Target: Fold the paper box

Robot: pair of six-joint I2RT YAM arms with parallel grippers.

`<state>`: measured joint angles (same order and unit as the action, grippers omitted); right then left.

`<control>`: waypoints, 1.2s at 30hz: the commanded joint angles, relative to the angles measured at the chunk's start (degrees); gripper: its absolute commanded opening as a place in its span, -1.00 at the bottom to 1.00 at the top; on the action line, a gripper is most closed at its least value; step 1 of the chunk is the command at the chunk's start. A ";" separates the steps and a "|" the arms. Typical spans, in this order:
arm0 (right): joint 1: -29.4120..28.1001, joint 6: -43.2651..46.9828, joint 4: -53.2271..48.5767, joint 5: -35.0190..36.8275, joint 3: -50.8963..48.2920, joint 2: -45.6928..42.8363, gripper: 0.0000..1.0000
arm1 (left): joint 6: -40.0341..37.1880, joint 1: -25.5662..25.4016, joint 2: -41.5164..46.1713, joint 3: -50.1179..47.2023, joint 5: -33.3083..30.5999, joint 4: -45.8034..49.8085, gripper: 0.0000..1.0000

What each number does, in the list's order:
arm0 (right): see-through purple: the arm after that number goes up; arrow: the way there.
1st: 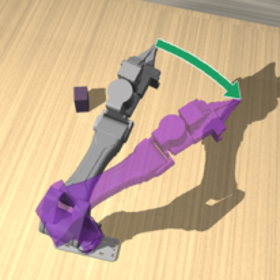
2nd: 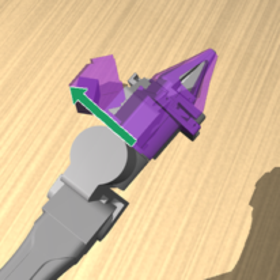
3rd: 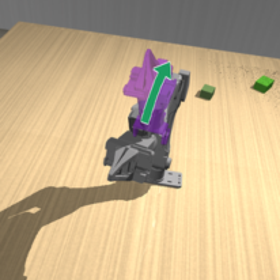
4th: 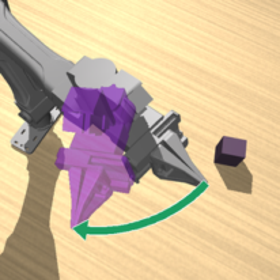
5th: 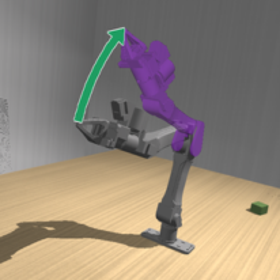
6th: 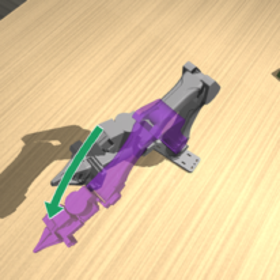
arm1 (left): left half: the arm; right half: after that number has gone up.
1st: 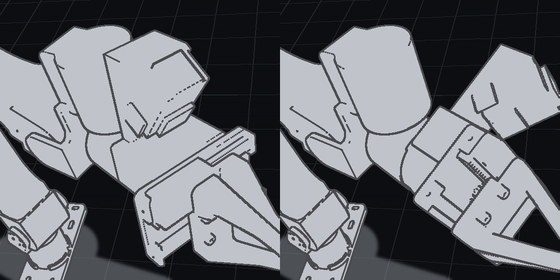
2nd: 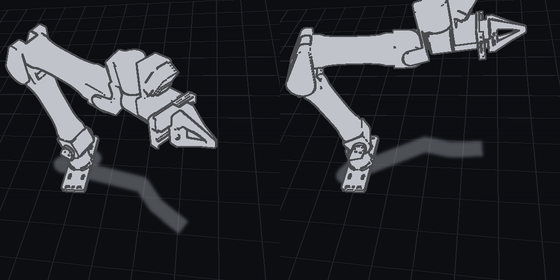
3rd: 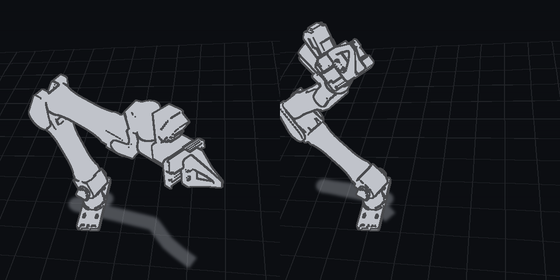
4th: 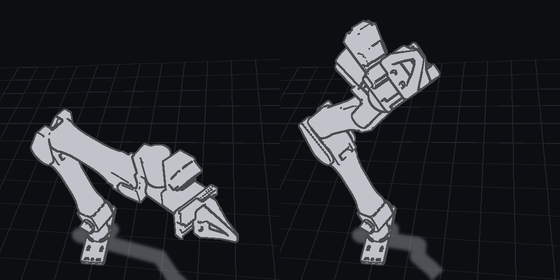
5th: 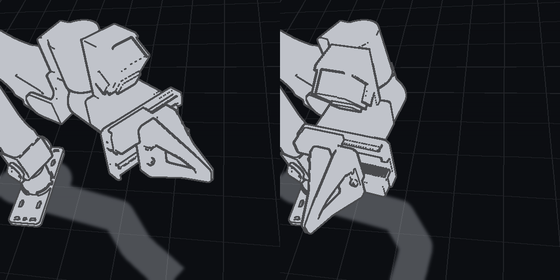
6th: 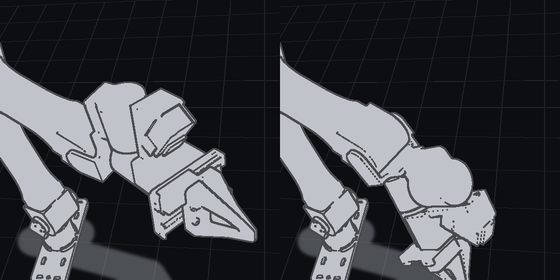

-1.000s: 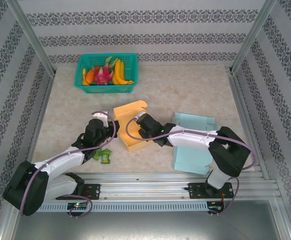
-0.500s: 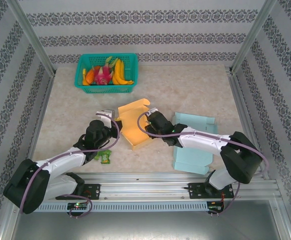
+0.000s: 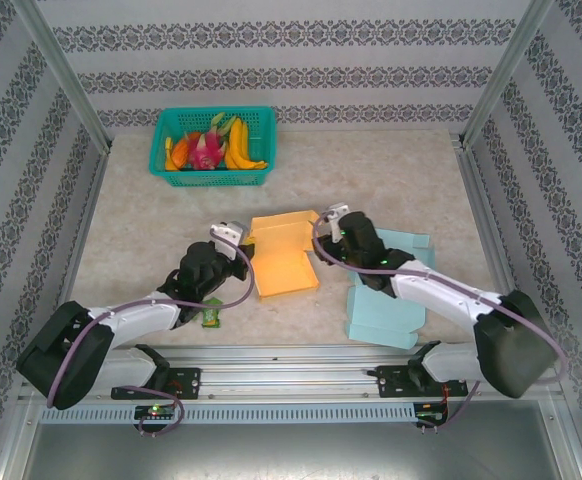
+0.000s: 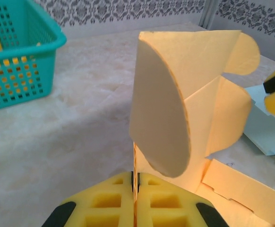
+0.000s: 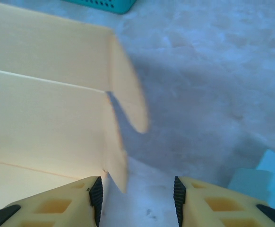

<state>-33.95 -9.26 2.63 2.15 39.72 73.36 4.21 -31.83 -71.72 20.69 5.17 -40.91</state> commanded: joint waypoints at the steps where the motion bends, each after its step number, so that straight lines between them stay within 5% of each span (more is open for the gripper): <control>1: 3.56 9.04 3.86 -11.69 -2.41 -5.77 -0.09 | -6.48 -0.48 0.93 -1.93 2.40 -7.65 -0.92; 13: 20.74 33.33 14.18 -33.17 -7.97 -3.16 0.02 | -14.09 -0.54 -1.63 -2.65 10.65 -14.97 -1.00; 22: 20.86 42.01 18.09 -45.59 -6.67 4.51 -0.01 | -14.14 -0.56 -1.91 -3.21 15.42 -17.31 -1.00; 36: 17.44 48.10 13.77 -53.38 -6.68 1.21 -0.03 | -13.19 -0.51 -2.26 -2.67 17.69 -17.04 -1.00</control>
<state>-14.55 36.49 16.08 -44.51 32.71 75.99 -8.82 -31.77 -74.15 17.96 19.25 -55.18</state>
